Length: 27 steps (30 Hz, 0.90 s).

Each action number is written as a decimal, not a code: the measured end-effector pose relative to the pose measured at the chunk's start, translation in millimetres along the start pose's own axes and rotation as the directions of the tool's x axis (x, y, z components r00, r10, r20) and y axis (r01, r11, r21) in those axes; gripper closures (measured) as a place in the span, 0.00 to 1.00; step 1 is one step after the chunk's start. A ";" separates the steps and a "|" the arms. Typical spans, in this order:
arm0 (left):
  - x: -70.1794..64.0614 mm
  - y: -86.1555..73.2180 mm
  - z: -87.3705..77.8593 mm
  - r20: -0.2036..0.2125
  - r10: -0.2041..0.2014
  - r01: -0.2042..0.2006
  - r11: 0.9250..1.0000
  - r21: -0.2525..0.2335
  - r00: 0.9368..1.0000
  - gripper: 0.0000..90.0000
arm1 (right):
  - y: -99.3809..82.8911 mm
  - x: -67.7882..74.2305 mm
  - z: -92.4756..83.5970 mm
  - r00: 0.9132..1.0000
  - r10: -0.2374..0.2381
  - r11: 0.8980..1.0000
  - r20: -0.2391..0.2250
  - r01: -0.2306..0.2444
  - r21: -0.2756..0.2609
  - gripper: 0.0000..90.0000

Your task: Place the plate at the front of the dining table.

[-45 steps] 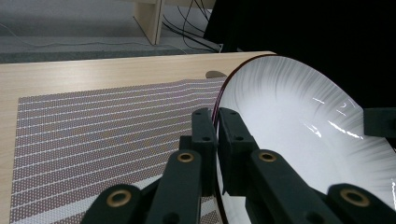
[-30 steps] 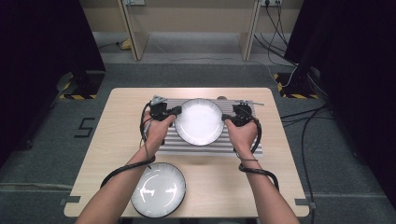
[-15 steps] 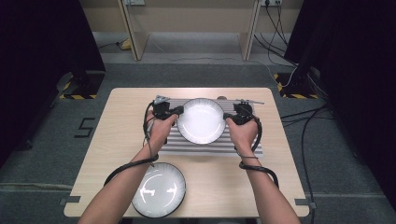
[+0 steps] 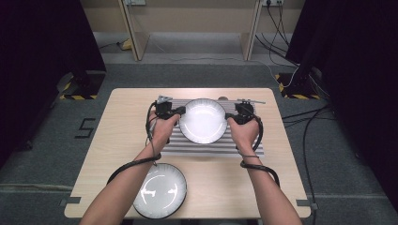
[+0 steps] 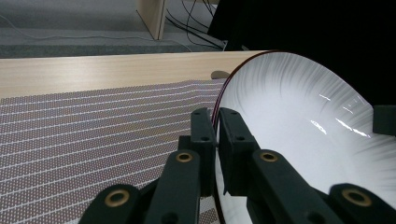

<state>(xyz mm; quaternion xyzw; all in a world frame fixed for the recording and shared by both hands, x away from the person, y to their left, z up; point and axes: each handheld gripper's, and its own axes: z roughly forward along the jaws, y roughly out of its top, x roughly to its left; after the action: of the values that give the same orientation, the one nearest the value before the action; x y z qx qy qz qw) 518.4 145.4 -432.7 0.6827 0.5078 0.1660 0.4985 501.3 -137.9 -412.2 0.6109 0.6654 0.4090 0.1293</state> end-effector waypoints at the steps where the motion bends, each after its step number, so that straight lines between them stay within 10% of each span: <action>1: 0.1 0.1 0.6 -0.001 0.000 0.000 1.000 0.000 1.000 0.94 | 0.2 -0.1 0.7 1.000 0.005 1.000 -0.001 -0.005 0.001 0.98; 27: 1.3 0.5 13.7 -0.016 -0.010 0.010 1.000 0.016 1.000 0.94 | 2.7 -7.7 11.7 1.000 0.012 1.000 0.010 -0.012 0.005 0.98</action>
<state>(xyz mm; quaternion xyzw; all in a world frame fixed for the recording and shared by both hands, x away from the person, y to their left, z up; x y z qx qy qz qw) 529.3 139.5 -438.8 0.6829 0.5166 0.1649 0.4895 512.7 -140.7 -420.2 0.6172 0.6621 0.4051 0.1287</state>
